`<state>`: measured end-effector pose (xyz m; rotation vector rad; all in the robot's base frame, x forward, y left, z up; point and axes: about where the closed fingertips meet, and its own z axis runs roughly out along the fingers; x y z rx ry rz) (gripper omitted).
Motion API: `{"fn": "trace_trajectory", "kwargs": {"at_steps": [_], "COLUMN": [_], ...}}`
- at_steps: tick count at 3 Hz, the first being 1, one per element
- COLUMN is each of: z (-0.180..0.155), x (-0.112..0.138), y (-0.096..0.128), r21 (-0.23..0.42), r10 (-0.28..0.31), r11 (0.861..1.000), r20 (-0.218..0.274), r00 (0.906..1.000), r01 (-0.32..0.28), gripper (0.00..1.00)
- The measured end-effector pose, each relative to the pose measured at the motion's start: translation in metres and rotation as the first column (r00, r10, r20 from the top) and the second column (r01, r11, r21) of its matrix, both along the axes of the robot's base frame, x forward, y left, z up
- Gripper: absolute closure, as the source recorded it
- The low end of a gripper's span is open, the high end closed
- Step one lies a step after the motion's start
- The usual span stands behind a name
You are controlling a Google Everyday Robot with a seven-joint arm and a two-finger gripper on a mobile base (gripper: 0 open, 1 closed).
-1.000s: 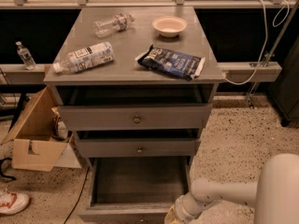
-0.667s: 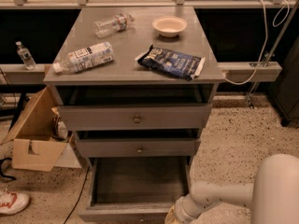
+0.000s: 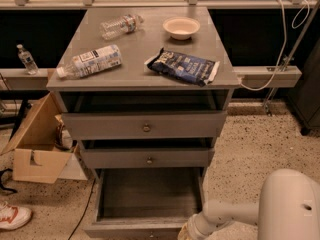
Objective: Close bottom drawer
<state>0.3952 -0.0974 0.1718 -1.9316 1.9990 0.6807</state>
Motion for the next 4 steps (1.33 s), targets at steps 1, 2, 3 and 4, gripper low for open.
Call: {"fn": "trace_trajectory", "kwargs": {"at_steps": [1, 2, 3, 4], "z": [-0.018, -0.024, -0.029, -0.029], "x": [0.010, 0.025, 0.041, 0.041], "y": [-0.004, -0.004, -0.002, -0.002], "r21": [-0.011, -0.006, 0.006, 0.006], "r10": [-0.030, -0.059, -0.095, -0.095], "r11": [0.999, 0.998, 0.996, 0.996], "r20": [0.019, 0.053, 0.091, 0.091], "r00": [0.9994, 0.9969, 0.9913, 0.9913], "r01": [0.031, 0.059, 0.094, 0.094], "gripper": [1.00, 1.00, 1.00, 1.00]}}
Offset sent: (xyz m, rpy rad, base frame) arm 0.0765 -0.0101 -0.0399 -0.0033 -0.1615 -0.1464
